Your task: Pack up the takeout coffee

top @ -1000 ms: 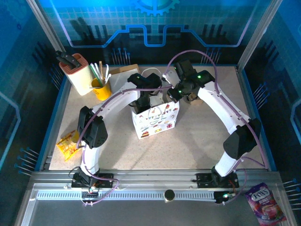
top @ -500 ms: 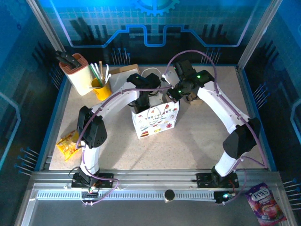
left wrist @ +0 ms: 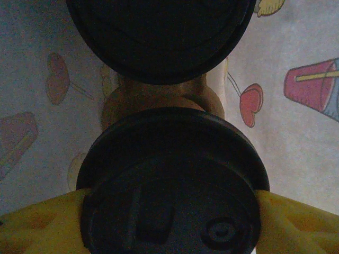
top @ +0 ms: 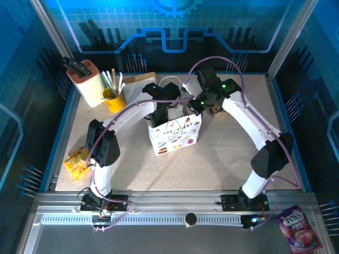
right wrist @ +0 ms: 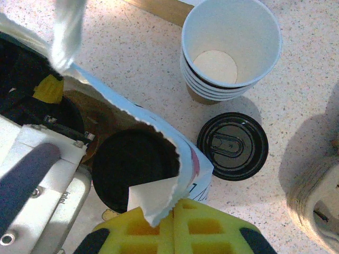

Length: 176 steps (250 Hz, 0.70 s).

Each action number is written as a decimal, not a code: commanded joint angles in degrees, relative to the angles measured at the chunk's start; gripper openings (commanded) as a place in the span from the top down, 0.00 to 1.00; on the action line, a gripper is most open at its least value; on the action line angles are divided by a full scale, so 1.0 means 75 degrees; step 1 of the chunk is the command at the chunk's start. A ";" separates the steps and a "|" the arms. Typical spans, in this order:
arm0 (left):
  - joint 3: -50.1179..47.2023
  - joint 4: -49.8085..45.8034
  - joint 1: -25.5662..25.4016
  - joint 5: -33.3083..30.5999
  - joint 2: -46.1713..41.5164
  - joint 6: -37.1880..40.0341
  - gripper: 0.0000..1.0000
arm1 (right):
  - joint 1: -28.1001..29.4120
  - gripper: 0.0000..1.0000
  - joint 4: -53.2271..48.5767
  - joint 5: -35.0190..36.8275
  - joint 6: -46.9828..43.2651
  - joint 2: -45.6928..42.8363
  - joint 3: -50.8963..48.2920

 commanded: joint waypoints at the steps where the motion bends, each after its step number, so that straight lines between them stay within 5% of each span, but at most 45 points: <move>1: -0.0119 -0.0052 0.0070 0.0065 -0.0264 0.0117 0.52 | -0.0015 0.93 -0.0377 0.0064 -0.0119 0.0212 -0.0008; 176: -0.0113 -0.0133 0.0078 -0.0131 -0.0220 0.0071 0.52 | -0.0015 0.93 -0.0376 0.0087 -0.0113 0.0239 -0.0033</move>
